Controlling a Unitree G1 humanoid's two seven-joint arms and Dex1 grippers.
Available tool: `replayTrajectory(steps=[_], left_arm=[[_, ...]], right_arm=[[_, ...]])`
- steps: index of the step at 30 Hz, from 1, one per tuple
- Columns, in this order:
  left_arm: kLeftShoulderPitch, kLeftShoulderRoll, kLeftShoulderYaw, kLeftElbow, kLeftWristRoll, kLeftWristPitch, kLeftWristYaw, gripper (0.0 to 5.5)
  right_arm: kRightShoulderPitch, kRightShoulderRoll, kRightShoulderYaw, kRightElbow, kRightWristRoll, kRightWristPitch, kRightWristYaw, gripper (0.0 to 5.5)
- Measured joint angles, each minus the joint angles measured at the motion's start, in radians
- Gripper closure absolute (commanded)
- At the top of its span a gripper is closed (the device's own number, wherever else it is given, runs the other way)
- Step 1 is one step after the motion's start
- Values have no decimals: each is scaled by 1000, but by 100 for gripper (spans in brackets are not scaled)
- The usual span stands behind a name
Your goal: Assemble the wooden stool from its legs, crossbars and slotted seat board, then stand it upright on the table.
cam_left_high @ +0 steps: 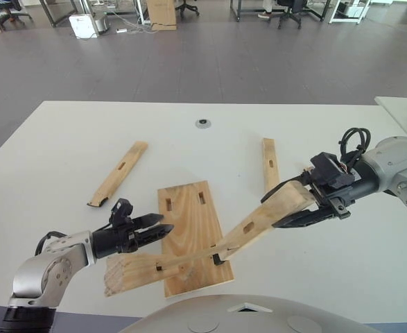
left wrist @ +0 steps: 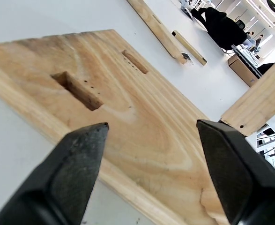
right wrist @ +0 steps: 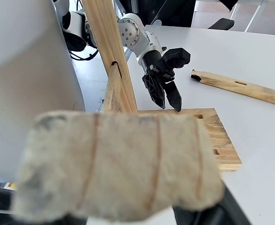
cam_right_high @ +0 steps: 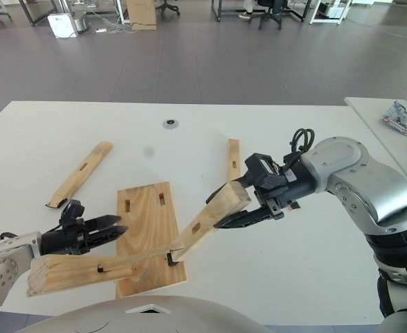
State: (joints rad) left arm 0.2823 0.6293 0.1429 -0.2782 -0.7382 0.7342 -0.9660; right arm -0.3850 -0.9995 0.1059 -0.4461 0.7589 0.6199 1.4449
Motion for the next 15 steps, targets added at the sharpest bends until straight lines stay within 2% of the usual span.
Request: replayTrajectory(steps=[5, 15], left_arm=[[28, -31, 6, -38, -7, 0, 42, 203], [72, -70, -1, -76, 3, -49, 104, 203]], right_arm=[[-28, -13, 18, -52, -22, 16, -23, 343], [-167, -44, 74, -196, -14, 237, -133, 343]])
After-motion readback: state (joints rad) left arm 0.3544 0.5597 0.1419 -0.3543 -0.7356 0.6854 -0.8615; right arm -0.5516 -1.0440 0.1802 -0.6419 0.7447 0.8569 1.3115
